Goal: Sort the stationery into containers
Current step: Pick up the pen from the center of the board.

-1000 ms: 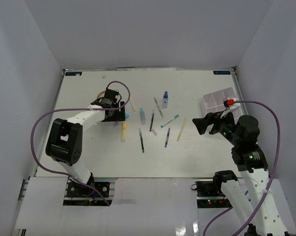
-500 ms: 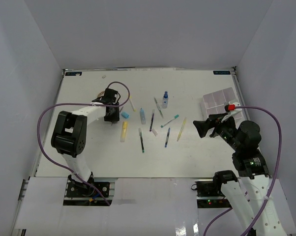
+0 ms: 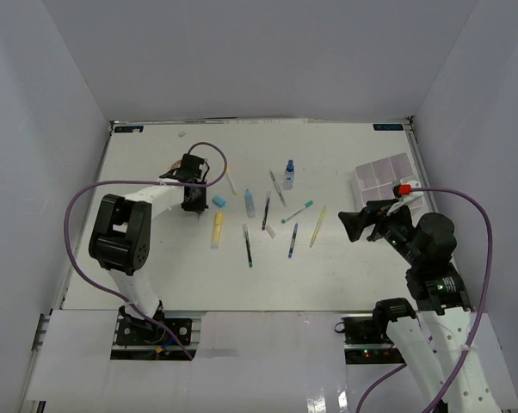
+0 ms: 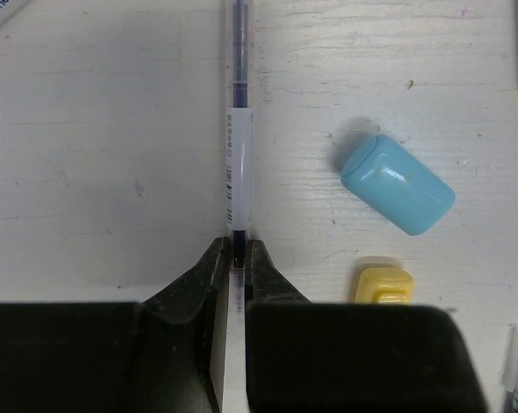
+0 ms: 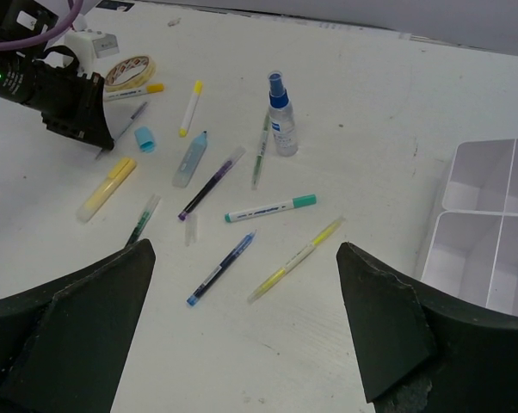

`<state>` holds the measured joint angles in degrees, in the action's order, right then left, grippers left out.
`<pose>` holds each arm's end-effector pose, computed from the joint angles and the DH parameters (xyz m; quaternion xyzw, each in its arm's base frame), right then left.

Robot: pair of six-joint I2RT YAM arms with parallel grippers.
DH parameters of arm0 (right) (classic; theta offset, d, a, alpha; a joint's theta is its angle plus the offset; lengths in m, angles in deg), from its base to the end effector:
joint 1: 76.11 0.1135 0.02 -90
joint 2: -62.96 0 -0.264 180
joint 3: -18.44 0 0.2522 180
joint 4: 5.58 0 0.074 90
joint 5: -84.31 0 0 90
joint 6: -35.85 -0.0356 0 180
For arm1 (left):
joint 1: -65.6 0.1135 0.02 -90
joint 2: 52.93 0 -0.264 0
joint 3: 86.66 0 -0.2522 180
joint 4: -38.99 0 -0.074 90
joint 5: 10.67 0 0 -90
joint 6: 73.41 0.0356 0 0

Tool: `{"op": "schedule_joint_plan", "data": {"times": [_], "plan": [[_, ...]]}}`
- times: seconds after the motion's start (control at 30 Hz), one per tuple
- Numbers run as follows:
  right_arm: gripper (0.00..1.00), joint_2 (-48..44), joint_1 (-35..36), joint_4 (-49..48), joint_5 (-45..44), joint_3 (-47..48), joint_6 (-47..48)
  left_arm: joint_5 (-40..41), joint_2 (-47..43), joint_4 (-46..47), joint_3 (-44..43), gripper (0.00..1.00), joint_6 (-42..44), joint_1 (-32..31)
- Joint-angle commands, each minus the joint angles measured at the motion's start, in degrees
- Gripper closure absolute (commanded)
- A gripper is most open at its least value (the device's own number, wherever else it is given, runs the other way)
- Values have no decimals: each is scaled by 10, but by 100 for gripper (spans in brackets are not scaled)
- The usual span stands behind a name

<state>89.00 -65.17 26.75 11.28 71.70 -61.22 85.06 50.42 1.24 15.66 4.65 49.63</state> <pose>0.1106 0.0320 0.3351 -0.1242 0.7261 0.2120 0.6422 0.3444 -0.0949 0.1633 0.0227 0.9718 -0.0082 0.2345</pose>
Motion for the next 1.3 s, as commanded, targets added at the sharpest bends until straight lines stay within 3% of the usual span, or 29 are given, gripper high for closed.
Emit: {"op": "schedule_joint_plan", "data": {"times": [0.0,0.1,0.43,0.6,0.77,1.17,1.27], "plan": [[7,14,2,-13,9,8,6,-4,-39,3,-2,100,12,1],[10,46,2,8,20,36,3,-11,-101,16,12,100,26,1],[10,173,4,27,118,167,-44,-258,-383,182,132,100,104,-33],[10,256,28,7,161,234,-78,-307,-428,194,134,100,106,-83],[9,336,139,-19,80,314,-75,-317,-430,210,122,100,89,-115],[0,503,244,-102,36,422,-97,-324,-444,227,145,100,96,-123],[6,538,263,-109,36,442,-99,-320,-453,228,151,100,104,-123]]}}
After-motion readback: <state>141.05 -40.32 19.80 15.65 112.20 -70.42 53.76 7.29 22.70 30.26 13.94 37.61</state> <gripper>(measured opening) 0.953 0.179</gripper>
